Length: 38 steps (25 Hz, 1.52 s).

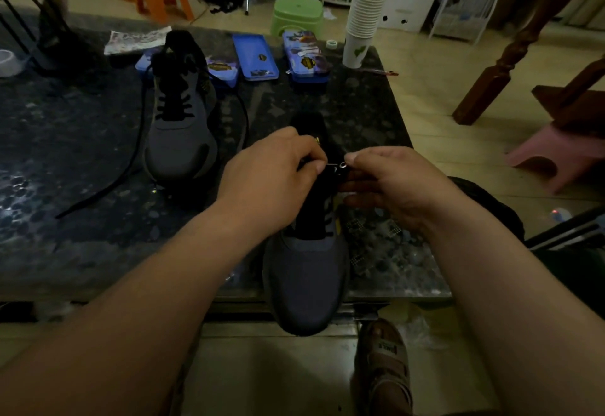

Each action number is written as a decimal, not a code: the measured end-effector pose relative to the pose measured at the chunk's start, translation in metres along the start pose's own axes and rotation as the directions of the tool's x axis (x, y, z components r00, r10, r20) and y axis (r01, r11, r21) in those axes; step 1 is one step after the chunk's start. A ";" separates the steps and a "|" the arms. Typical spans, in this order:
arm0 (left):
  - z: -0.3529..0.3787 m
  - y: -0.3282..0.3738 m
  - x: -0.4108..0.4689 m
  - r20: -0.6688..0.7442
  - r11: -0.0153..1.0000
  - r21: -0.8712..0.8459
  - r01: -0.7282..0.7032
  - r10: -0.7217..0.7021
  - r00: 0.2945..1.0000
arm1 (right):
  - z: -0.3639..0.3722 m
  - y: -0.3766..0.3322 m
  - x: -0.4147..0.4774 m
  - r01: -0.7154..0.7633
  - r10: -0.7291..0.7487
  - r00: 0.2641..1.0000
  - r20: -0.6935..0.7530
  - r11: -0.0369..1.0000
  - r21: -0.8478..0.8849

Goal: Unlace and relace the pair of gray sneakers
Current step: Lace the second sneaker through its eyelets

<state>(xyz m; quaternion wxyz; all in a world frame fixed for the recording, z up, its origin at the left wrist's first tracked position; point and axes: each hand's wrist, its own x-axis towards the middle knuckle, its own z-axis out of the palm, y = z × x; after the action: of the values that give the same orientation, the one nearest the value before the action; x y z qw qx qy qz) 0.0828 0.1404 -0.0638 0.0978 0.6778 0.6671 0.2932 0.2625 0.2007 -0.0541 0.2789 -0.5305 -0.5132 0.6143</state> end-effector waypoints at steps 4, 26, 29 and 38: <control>-0.001 0.002 0.002 -0.030 0.996 0.083 -0.014 0.017 0.999 | -0.004 0.001 0.001 -0.022 0.021 1.000 0.021 1.000 0.020; 0.008 0.006 0.009 0.016 0.979 0.202 -0.019 0.016 1.000 | -0.001 0.000 -0.001 0.006 -0.005 1.000 0.028 1.000 -0.014; 0.008 0.003 0.010 0.044 0.980 0.197 -0.023 0.015 0.999 | 0.000 0.003 -0.005 0.013 -0.012 1.000 0.025 0.999 -0.030; 0.006 0.005 0.010 0.090 0.974 0.220 -0.048 0.029 0.996 | 0.010 0.007 -0.006 0.064 -0.068 0.997 -0.028 0.989 -0.133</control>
<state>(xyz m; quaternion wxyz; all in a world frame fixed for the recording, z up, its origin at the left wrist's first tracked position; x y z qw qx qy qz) 0.0896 0.1511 -0.0638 0.0445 0.7093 0.6777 0.1891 0.2558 0.1898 -0.0589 0.2716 -0.5403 -0.5656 0.5607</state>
